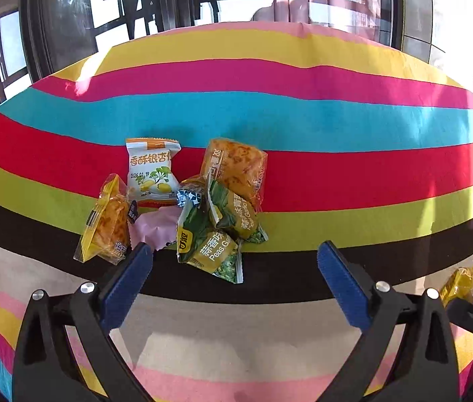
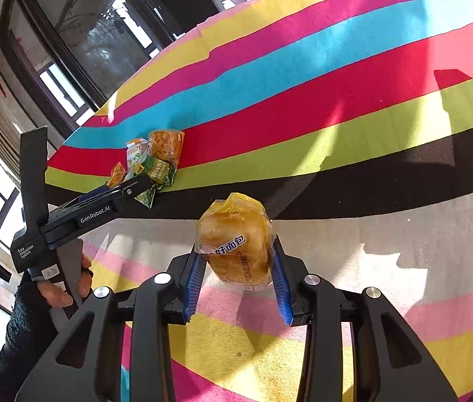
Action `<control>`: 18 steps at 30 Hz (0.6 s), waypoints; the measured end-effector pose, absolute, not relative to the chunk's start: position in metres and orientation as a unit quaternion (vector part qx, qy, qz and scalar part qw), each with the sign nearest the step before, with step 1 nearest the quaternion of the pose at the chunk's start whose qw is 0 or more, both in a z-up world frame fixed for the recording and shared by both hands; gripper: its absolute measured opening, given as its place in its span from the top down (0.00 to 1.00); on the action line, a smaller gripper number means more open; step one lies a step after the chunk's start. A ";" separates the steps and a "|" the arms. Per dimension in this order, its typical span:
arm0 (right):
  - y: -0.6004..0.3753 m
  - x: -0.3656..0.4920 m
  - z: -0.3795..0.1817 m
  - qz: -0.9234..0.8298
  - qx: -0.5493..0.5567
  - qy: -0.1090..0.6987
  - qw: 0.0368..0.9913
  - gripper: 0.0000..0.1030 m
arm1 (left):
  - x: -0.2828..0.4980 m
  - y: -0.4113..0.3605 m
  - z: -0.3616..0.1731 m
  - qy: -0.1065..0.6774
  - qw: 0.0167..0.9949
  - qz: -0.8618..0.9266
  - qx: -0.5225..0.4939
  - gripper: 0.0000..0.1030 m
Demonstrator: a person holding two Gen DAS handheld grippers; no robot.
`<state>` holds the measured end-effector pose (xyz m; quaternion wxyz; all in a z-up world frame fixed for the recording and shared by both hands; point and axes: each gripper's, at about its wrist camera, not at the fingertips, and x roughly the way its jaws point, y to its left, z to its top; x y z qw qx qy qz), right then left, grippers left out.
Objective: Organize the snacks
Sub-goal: 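Lift the bread bag with the right tool while the left tool grasps the green pea snack bag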
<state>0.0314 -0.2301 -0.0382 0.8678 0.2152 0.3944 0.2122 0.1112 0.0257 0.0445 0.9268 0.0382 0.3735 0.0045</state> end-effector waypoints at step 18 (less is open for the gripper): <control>-0.225 0.034 -0.038 0.213 0.207 0.400 0.867 0.62 | 0.074 0.017 0.054 0.384 0.912 -0.141 0.023 0.88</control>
